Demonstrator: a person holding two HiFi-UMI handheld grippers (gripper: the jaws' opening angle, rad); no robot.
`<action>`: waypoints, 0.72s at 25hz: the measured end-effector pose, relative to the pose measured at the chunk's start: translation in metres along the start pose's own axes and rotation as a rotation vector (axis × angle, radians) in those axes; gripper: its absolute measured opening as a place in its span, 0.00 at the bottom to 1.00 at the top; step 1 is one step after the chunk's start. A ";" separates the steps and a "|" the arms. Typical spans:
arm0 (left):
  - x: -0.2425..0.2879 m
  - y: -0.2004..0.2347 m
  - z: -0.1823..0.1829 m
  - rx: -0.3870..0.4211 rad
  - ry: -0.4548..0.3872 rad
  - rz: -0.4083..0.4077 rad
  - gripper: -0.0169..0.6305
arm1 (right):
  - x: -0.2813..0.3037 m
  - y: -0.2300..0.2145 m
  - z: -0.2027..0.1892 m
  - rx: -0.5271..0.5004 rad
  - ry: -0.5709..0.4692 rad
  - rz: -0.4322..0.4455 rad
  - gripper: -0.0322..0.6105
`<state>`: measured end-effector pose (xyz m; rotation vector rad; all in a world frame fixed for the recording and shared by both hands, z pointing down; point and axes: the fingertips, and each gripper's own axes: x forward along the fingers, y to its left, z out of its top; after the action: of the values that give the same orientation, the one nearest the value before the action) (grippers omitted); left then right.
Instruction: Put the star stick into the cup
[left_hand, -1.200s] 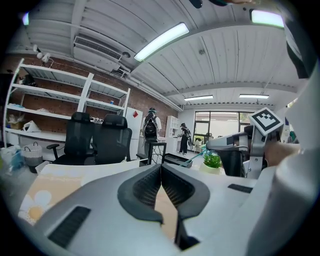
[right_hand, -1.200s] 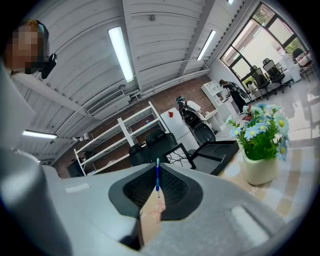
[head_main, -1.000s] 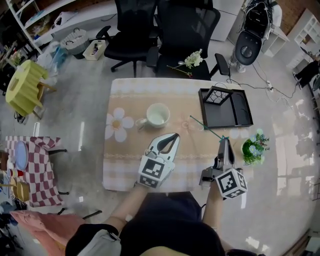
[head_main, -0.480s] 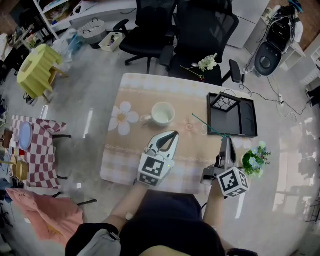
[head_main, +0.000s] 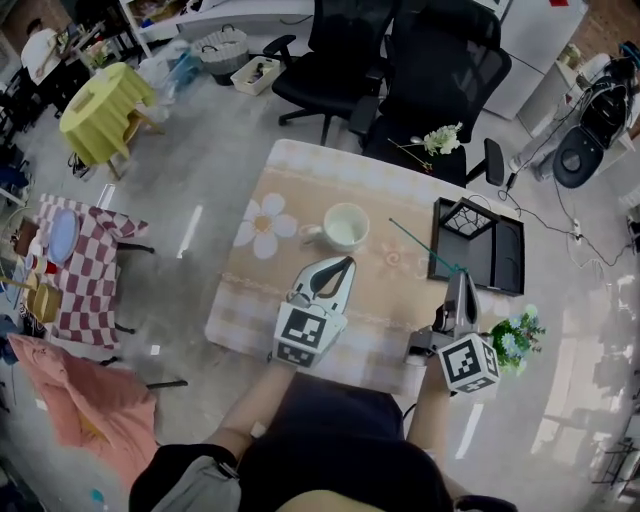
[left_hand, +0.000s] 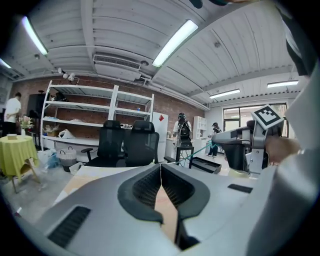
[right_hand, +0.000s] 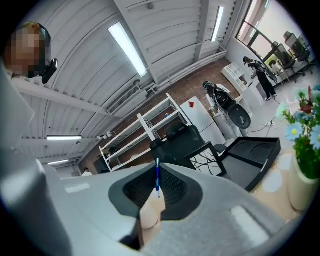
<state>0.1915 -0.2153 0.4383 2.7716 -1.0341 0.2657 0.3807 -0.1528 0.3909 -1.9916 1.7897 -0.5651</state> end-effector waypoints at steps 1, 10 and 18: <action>-0.002 0.003 0.000 -0.002 -0.001 0.013 0.05 | 0.003 0.003 -0.001 0.002 0.002 0.014 0.08; -0.028 0.028 -0.004 -0.025 -0.008 0.124 0.05 | 0.023 0.032 -0.007 0.009 0.034 0.124 0.08; -0.059 0.057 -0.013 -0.042 -0.007 0.234 0.05 | 0.041 0.053 -0.033 0.017 0.096 0.193 0.08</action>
<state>0.1086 -0.2173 0.4434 2.6157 -1.3509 0.2604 0.3226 -0.2000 0.3909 -1.7825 1.9998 -0.6203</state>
